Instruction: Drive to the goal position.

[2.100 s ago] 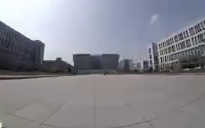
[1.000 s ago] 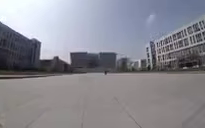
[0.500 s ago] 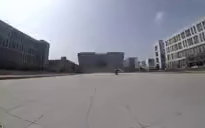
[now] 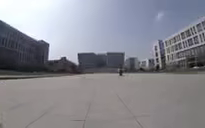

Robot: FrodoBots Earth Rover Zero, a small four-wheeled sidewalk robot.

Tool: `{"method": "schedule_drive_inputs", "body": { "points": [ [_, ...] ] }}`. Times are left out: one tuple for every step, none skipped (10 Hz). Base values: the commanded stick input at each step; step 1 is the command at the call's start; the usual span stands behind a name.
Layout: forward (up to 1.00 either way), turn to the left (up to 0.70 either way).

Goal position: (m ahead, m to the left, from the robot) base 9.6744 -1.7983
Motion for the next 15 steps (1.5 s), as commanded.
{"method": "schedule_drive_inputs", "body": {
  "points": [
    [1.00, 0.00],
    [1.00, 0.00],
    [1.00, 0.00],
    [1.00, 0.00],
    [1.00, 0.00],
    [1.00, 0.00],
    [1.00, 0.00],
    [1.00, 0.00],
    [1.00, 0.00],
    [1.00, 0.00],
    [1.00, 0.00],
    [1.00, 0.00],
    [1.00, 0.00],
    [1.00, 0.00],
    [1.00, 0.00]
  ]
}}
